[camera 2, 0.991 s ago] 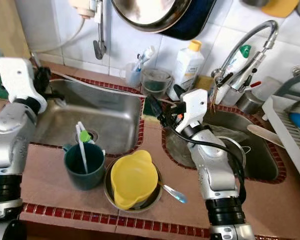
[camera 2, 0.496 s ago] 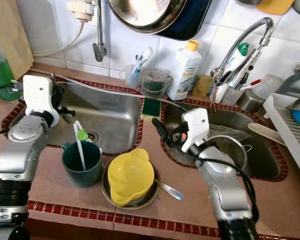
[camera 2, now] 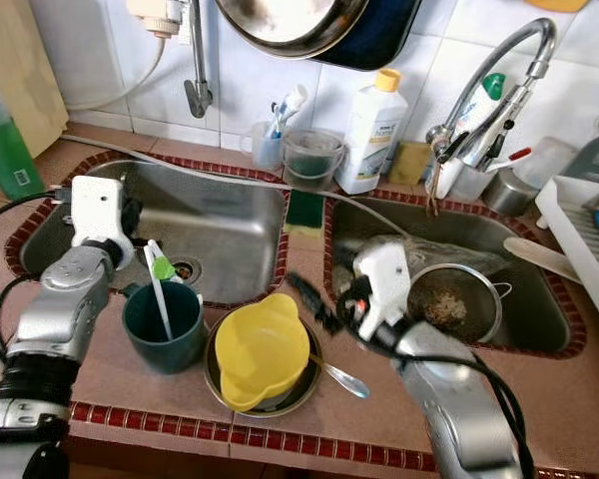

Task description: Kitchen organization

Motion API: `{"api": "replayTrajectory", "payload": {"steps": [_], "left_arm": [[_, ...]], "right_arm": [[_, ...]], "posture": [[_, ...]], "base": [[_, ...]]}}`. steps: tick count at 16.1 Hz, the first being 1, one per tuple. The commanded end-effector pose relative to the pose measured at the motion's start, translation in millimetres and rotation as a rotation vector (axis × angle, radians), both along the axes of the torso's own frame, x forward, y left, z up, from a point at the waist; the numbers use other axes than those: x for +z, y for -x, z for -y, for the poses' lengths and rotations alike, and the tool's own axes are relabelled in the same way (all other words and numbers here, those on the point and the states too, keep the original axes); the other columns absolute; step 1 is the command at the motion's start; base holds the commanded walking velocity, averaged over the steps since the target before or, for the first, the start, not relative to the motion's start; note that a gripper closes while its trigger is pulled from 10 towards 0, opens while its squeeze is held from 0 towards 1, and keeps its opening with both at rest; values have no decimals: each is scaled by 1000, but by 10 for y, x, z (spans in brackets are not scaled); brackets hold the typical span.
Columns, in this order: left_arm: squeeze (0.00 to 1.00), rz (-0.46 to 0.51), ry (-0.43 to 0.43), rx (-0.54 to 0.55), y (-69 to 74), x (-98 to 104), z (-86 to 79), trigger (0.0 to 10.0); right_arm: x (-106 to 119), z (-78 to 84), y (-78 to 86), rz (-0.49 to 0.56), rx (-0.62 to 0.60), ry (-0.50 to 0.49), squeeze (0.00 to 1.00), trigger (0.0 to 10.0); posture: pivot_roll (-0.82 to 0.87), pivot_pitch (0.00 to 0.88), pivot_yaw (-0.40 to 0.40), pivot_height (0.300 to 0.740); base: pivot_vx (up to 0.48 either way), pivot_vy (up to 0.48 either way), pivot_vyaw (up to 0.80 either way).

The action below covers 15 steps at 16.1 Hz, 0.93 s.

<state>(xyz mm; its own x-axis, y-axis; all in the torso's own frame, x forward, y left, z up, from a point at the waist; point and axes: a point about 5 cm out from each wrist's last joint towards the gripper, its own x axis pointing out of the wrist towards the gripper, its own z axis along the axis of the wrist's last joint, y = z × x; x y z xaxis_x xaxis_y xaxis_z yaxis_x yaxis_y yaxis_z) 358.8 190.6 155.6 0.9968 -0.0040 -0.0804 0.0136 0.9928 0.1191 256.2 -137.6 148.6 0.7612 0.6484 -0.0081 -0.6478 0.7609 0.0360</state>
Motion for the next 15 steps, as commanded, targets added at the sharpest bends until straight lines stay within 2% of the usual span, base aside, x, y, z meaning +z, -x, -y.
{"api": "replayTrajectory", "payload": {"steps": [1, 3, 7, 12, 13, 14, 15], "left_arm": [[0, -7, -3, -44, -30, -24, 110, 10000], [0, -21, -18, -73, -33, -86, 186, 10000], [0, -60, -19, -77, -62, -171, 214, 10000], [0, -72, -11, -88, -85, -204, 212, 10000], [110, -77, 1, -99, -79, -218, 216, 10000], [659, -83, 7, -104, -76, -227, 214, 10000], [1000, -87, 12, -103, -74, -236, 203, 10000]], "right_arm": [[62, -13, 47, 4, 32, 0, 0, 10000], [58, -27, 123, -26, 65, -5, 0, 10000], [67, -60, 194, -46, 97, -13, 0, 10000], [96, -67, 186, -49, 91, -19, 0, 10000], [97, -67, 185, -49, 90, -20, 0, 10000], [101, -67, 182, -48, 88, -20, 0, 10000], [102, -67, 177, -46, 86, -20, 0, 10000]], "posture": [[-79, 37, -78, 740], [-85, 41, -73, 740], [-90, 50, -65, 740], [-90, 53, -57, 740], [-90, 55, -57, 740], [-88, 56, -57, 740], [-88, 58, -56, 740]], "base": [[0, 0, 0], [0, 0, 0], [0, 0, 0], [0, 0, 0], [0, 0, 0], [0, 0, 0], [0, 0, 0]]}}
